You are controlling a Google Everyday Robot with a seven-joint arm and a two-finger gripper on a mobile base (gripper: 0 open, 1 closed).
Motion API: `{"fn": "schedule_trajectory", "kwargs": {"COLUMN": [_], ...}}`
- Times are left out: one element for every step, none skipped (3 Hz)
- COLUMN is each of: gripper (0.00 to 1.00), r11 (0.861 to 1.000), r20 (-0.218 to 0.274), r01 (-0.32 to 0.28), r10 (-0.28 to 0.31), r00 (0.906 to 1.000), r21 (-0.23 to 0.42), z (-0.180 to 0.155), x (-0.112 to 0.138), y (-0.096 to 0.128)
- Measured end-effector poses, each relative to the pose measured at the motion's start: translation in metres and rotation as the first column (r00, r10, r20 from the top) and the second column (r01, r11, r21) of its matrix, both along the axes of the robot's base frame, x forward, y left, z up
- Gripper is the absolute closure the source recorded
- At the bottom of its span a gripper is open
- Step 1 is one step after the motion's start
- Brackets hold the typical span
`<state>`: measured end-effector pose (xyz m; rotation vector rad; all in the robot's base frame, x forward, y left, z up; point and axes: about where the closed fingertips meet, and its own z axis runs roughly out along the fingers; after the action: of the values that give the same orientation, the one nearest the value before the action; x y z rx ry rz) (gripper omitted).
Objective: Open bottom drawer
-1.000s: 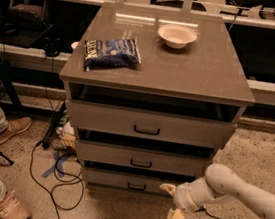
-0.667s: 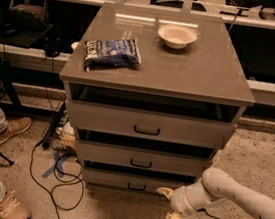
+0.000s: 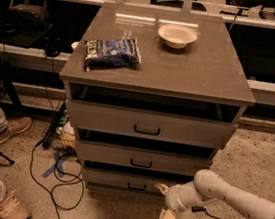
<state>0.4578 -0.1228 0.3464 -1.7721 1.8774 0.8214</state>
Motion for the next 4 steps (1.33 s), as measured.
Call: {"fn": "schedule_trajectory", "kwargs": {"gripper": [0.0, 0.0, 0.0, 0.0], "r11": [0.996, 0.996, 0.992, 0.986], "r20": [0.155, 0.155, 0.223, 0.275], "r01": [0.067, 0.067, 0.065, 0.062], "r10": [-0.057, -0.057, -0.039, -0.017], "r00": [0.9863, 0.9863, 0.974, 0.9613], "r21": [-0.057, -0.057, -0.112, -0.155], "z": [-0.04, -0.04, -0.074, -0.1], "x": [0.049, 0.049, 0.064, 0.079], "y": [-0.01, -0.01, -0.008, -0.005]}}
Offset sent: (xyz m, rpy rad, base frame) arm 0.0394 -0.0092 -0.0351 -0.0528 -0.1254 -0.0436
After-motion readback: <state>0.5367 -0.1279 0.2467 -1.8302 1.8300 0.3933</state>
